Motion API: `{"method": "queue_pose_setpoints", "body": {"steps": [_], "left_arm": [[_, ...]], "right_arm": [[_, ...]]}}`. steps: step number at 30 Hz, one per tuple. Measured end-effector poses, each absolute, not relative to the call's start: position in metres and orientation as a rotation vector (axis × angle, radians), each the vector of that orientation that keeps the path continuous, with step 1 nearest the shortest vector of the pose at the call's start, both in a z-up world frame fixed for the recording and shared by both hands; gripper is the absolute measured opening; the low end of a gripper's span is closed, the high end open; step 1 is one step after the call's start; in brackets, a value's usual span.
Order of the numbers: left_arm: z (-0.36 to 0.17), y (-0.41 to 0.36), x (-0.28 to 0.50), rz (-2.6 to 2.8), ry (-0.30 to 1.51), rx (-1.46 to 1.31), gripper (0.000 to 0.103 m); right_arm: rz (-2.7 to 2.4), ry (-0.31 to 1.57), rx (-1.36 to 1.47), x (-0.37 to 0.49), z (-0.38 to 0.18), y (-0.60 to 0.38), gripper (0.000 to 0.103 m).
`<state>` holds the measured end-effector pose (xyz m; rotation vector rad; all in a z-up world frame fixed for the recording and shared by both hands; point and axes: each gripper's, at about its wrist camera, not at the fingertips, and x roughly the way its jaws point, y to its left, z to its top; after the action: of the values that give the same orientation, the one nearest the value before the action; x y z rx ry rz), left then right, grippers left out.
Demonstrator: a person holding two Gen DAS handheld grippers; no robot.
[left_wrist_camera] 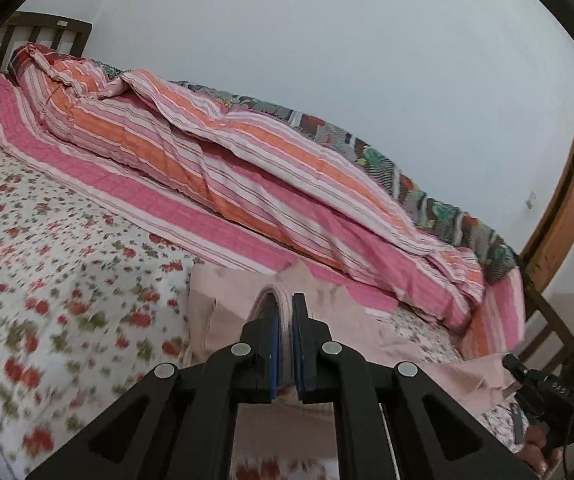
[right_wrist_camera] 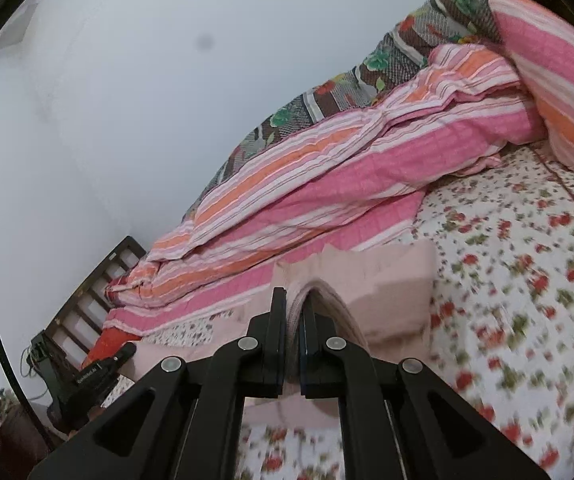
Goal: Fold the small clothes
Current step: 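Lift the hem with both grippers and fold it toward the collar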
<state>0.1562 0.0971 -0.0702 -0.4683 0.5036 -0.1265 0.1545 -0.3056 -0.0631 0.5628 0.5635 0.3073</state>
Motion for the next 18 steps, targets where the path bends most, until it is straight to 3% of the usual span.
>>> {"method": "queue_pose_setpoints", "body": {"steps": [15, 16, 17, 18], "left_arm": [[-0.127, 0.086, 0.289, -0.088, 0.636, -0.421, 0.008], [-0.13, 0.087, 0.293, -0.093, 0.648, -0.432, 0.012], [-0.133, 0.089, 0.295, -0.074, 0.658, -0.436, 0.028], [-0.134, 0.092, 0.295, -0.05, 0.665, -0.436, 0.035]], "right_arm": [[0.238, 0.717, 0.44, 0.289, -0.121, -0.295, 0.005], [0.247, 0.724, 0.435, 0.295, -0.126, -0.293, 0.011], [0.257, 0.737, 0.427, 0.298, -0.13, -0.291, 0.013], [0.273, 0.744, 0.422, 0.299, -0.132, -0.29, 0.02]]}}
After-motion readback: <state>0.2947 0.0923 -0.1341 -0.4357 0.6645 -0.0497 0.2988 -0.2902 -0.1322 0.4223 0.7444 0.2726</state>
